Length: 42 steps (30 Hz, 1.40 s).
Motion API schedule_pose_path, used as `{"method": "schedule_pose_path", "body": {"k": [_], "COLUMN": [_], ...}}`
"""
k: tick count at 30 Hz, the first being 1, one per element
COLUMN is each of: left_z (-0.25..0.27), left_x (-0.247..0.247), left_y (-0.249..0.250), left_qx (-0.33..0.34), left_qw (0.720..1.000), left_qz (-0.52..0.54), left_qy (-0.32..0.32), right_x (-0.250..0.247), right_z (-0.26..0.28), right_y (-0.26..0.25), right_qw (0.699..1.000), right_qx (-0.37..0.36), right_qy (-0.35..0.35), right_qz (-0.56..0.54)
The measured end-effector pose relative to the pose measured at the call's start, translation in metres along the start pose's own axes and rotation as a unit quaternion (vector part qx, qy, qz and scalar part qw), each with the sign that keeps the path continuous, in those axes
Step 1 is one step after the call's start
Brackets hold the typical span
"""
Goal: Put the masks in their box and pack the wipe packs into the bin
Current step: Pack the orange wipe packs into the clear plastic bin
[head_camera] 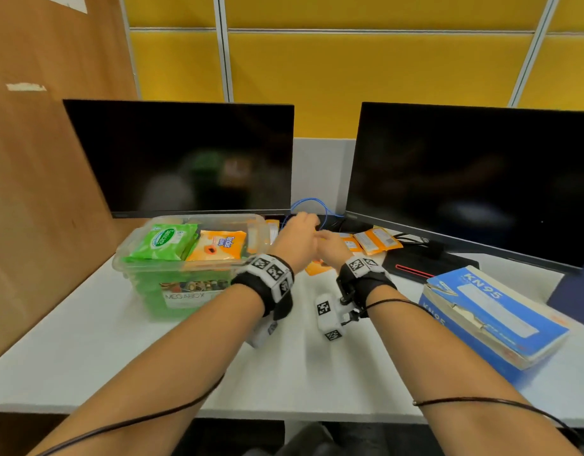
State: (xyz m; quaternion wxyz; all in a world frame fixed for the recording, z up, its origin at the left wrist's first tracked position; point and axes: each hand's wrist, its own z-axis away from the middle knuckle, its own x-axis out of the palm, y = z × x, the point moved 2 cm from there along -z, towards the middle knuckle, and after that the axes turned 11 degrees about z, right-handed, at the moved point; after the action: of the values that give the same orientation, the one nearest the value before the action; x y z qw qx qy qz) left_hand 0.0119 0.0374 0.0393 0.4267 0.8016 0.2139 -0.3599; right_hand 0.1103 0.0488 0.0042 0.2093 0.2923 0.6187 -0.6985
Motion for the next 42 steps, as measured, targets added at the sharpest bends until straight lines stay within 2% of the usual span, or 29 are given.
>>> {"method": "schedule_pose_path", "body": {"k": [3, 5, 7, 9, 13, 18, 22, 24, 27, 30, 32, 36, 38, 40, 42], "left_z": [-0.010, -0.019, -0.026, -0.033, -0.057, -0.085, -0.100, -0.108, -0.115, -0.120, -0.122, -0.123, -0.124, -0.124, -0.121], "left_x": [0.047, 0.077, 0.095, 0.102, 0.104, 0.116, 0.128, 0.128, 0.129, 0.131, 0.134, 0.141, 0.139, 0.135, 0.132], "left_y": [-0.005, -0.026, -0.053, -0.075, -0.104, -0.119, -0.136, -0.146, -0.152, -0.146, -0.137, -0.132, -0.136, -0.142, -0.152], "left_qx": [-0.023, -0.093, -0.166, -0.229, -0.337, -0.425, -0.416, -0.416, -0.434, -0.445, -0.439, -0.408, -0.383, -0.350, -0.351], "left_qw": [0.999, 0.993, 0.983, 0.972, 0.940, 0.902, 0.902, 0.904, 0.899, 0.894, 0.897, 0.912, 0.923, 0.926, 0.892], "left_qz": [-0.007, -0.018, -0.027, -0.034, -0.024, -0.026, -0.069, -0.073, -0.059, -0.024, -0.012, -0.032, 0.013, 0.085, 0.168], "left_qy": [-0.040, -0.072, -0.072, -0.043, 0.035, 0.077, 0.091, 0.070, 0.026, 0.049, 0.045, -0.008, 0.031, 0.117, 0.229], "right_x": [-0.004, 0.005, 0.016, 0.030, 0.033, 0.031, 0.028, 0.022, 0.018, 0.016, 0.014, 0.012, 0.012, 0.011, 0.009], "right_z": [-0.017, -0.019, -0.027, -0.048, -0.086, -0.122, -0.143, -0.152, -0.166, -0.175, -0.177, -0.179, -0.180, -0.182, -0.182], "right_y": [0.057, 0.088, 0.108, 0.115, 0.108, 0.109, 0.117, 0.122, 0.127, 0.130, 0.130, 0.127, 0.127, 0.131, 0.136], "right_qw": [0.982, 0.962, 0.953, 0.962, 0.981, 0.983, 0.985, 0.984, 0.986, 0.986, 0.982, 0.973, 0.975, 0.979, 0.983], "right_qx": [0.088, 0.137, 0.139, 0.144, 0.120, 0.142, 0.138, 0.148, 0.143, 0.145, 0.151, 0.145, 0.124, 0.118, 0.105], "right_qy": [-0.015, -0.063, -0.061, -0.042, -0.051, -0.046, 0.011, 0.036, 0.034, 0.067, 0.079, 0.075, 0.070, 0.079, 0.126], "right_qz": [0.164, 0.229, 0.260, 0.228, 0.142, 0.103, 0.102, 0.087, 0.076, 0.048, 0.079, 0.162, 0.173, 0.145, 0.083]}}
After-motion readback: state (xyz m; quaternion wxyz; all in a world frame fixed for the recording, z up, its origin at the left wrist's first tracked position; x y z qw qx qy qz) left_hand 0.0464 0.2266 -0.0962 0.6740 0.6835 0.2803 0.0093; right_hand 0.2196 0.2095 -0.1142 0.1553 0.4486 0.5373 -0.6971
